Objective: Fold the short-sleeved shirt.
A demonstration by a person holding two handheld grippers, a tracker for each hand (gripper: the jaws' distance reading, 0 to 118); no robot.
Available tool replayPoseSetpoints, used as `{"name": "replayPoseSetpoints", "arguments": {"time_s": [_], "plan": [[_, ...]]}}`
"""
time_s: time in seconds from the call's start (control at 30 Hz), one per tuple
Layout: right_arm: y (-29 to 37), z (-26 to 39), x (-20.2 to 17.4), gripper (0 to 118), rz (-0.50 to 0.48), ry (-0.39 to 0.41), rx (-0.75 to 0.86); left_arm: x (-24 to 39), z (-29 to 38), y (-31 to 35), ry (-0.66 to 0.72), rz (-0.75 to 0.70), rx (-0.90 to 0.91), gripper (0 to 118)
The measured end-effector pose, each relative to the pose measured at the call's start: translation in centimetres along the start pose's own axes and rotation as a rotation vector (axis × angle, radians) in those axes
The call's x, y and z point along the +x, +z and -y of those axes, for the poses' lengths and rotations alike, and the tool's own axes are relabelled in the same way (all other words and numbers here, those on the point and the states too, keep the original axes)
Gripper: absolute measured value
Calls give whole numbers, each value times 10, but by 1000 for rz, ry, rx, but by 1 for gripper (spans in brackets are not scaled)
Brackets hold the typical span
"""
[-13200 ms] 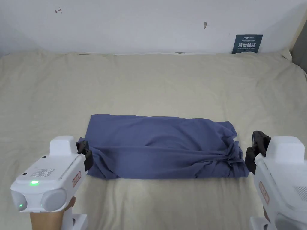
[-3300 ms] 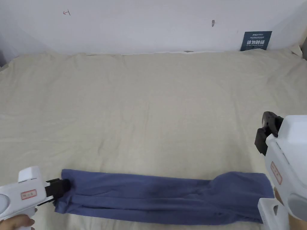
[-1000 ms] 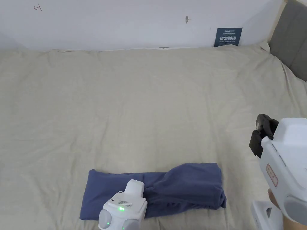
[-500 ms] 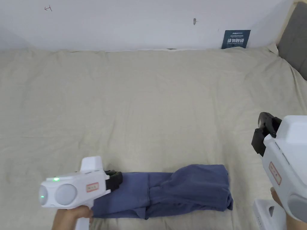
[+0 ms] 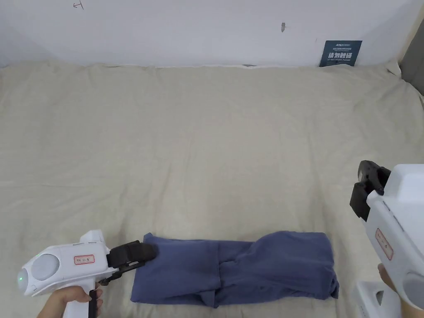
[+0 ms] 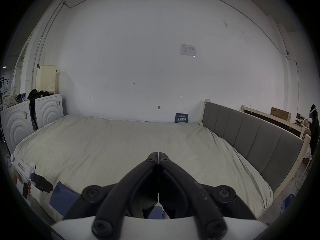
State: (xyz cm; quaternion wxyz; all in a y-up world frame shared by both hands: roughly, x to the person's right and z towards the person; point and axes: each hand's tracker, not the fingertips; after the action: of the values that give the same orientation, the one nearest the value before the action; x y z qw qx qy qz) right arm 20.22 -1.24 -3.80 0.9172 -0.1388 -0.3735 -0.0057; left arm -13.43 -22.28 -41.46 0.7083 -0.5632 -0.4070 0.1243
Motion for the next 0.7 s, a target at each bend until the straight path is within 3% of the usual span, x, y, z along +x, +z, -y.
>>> {"name": "replayPoseSetpoints", "arguments": {"time_s": [0.1, 0.17, 0.27, 0.37, 0.7], "plan": [[-2, 1, -1, 2, 4, 7, -6, 4, 9, -8, -21, -11, 12, 68], [-3, 2, 0, 2, 4, 10, -13, 8, 12, -11, -57, 4, 11, 58], [-5, 3, 0, 2, 12, 10, -20, 6, 12, -21, -78, 24, -15, 34], [-6, 3, 1, 2, 12, 2, -26, 12, 15, -27, -143, -44, 1, 13], [-4, -7, 1, 2, -4, 1, 2, 24, 10, 40, -129, -91, 151, 8]]}}
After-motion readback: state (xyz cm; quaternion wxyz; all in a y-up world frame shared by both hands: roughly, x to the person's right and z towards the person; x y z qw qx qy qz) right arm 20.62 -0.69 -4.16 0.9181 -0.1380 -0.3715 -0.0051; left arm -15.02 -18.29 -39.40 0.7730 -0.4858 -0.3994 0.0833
